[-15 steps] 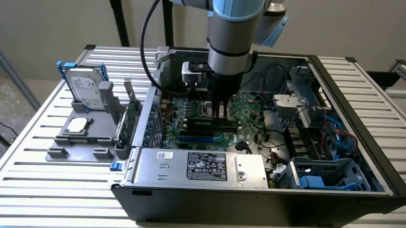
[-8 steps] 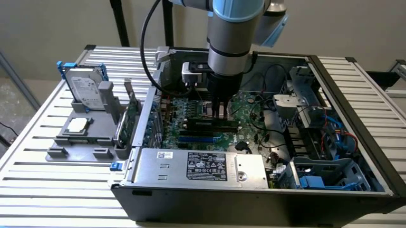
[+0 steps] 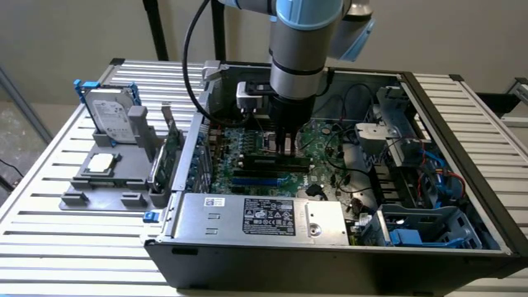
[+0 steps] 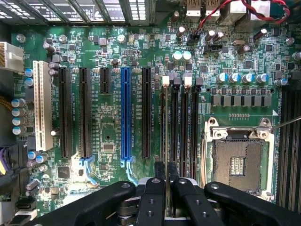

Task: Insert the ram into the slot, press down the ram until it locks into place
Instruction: 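Insert the ram into the slot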

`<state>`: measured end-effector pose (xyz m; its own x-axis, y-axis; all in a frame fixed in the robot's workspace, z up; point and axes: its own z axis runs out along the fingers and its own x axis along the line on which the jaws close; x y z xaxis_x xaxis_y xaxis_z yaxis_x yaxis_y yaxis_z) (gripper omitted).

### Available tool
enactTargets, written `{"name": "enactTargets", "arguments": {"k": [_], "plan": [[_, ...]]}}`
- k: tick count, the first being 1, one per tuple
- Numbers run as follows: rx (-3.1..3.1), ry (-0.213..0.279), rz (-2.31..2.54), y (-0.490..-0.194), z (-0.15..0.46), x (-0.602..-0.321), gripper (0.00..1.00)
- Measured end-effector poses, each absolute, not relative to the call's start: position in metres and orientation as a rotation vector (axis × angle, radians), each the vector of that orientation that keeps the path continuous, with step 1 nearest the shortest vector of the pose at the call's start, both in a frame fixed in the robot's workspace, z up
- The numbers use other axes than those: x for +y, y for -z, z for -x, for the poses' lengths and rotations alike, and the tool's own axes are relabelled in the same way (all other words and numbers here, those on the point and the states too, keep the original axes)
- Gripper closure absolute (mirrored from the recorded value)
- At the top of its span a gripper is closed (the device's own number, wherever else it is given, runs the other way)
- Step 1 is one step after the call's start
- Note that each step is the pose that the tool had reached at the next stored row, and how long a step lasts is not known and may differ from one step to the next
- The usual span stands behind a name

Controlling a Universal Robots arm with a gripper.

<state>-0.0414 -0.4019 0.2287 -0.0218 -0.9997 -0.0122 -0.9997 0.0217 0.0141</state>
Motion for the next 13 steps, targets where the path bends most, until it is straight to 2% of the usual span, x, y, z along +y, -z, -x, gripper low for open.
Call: {"name": "enactTargets", "arguments": {"k": [13], "plan": [[-2.254,0.026,-2.188,-0.2273,0.042,-0.4016,0.87]]}}
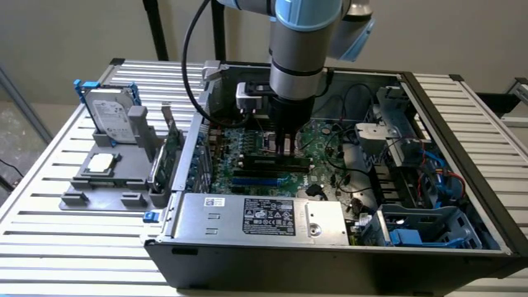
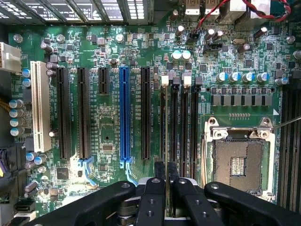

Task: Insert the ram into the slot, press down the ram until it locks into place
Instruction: 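Insert the ram into the slot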

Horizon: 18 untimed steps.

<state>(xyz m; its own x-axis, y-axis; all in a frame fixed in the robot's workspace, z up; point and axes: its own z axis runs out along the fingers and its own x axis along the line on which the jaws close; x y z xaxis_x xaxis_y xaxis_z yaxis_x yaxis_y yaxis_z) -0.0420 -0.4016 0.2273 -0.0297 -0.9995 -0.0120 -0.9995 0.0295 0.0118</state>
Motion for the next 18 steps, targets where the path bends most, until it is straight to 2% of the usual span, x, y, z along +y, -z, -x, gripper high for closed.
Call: {"name": "enactTargets", "arguments": {"k": [18], "plan": [[2.257,-0.018,2.177,-0.2231,0.043,-0.4015,0.87]]}}
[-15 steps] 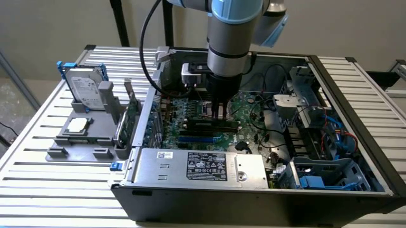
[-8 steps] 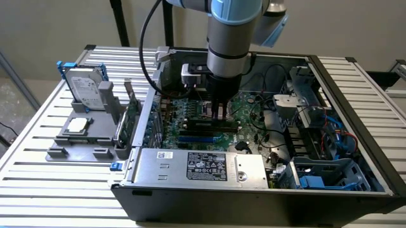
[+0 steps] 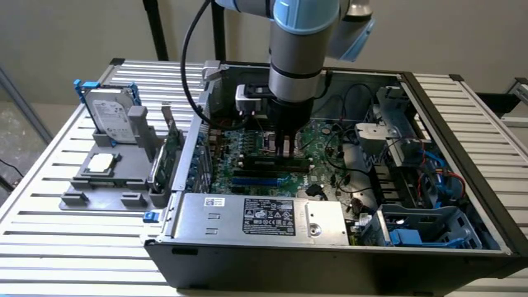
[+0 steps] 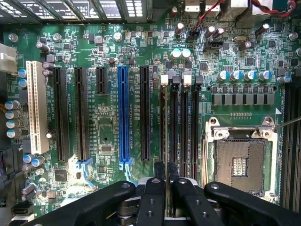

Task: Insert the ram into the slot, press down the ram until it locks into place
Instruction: 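Insert the ram into the slot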

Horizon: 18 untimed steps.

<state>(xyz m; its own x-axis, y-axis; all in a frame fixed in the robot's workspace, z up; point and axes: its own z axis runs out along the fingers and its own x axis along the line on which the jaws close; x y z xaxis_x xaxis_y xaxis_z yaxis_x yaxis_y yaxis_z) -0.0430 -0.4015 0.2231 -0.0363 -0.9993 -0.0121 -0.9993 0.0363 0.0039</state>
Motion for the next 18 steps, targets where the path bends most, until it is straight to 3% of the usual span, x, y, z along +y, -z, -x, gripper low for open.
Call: {"name": "enactTargets", "arguments": {"k": [2,3,10,12,14,18], "plan": [[2.257,-0.018,2.177,-0.223,0.043,-0.401,0.85],[2.257,-0.018,2.177,-0.224,0.043,-0.401,0.79],[2.257,-0.018,2.177,-0.244,0.044,-0.401,0.79],[2.257,-0.018,2.176,-0.244,0.045,-0.401,0.81],[2.257,-0.018,2.176,-0.244,0.045,-0.401,0.89],[2.257,-0.018,2.176,-0.244,0.045,-0.401,0.89]]}}
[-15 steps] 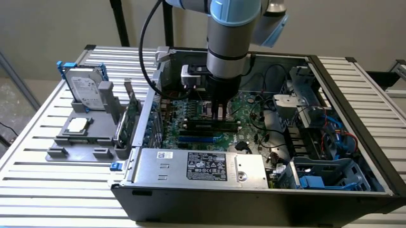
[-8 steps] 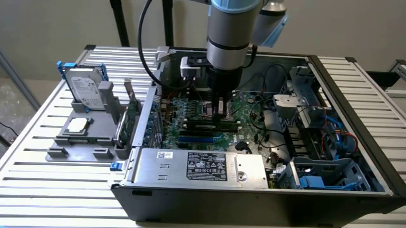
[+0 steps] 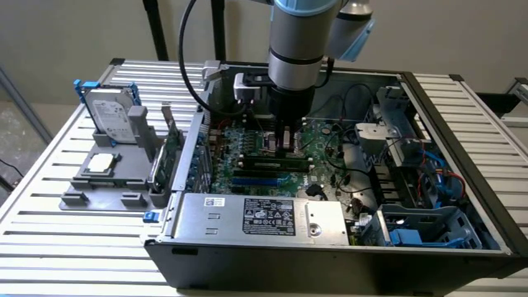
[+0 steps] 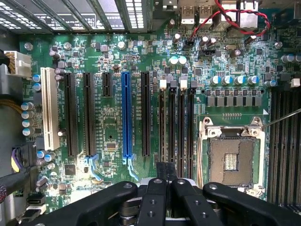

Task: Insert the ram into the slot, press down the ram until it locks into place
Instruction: 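Press down the ram until it locks into place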

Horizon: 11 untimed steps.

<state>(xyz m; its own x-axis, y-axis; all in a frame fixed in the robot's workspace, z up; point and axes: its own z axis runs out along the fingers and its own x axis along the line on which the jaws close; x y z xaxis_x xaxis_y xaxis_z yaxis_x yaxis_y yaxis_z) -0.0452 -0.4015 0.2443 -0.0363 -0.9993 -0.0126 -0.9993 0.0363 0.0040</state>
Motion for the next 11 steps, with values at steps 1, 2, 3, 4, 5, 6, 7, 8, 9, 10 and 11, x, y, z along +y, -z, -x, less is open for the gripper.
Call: {"name": "enactTargets", "arguments": {"k": [1,2,3,4,5,6,7,8,9,10,11], "plan": [[2.257,-0.018,2.176,-0.2443,0.0452,-0.4015,0.89],[2.257,-0.018,2.176,-0.2443,0.0452,-0.4015,0.89],[2.257,-0.018,2.176,-0.2443,0.0452,-0.4015,0.89],[2.257,-0.018,2.176,-0.2443,0.0452,-0.4015,0.89],[2.257,-0.018,2.176,-0.2443,0.0452,-0.4015,0.89],[2.257,-0.018,2.176,-0.2443,0.0452,-0.4015,0.89],[2.257,-0.018,2.176,-0.2443,0.0452,-0.4015,0.89],[2.257,-0.018,2.176,-0.2443,0.0452,-0.4015,0.89],[2.257,-0.018,2.177,-0.2442,0.0453,-0.4015,0.89],[2.257,-0.018,2.176,-0.2437,0.0453,-0.4015,0.89],[2.257,-0.018,2.176,-0.2429,0.0454,-0.4014,0.89]]}}
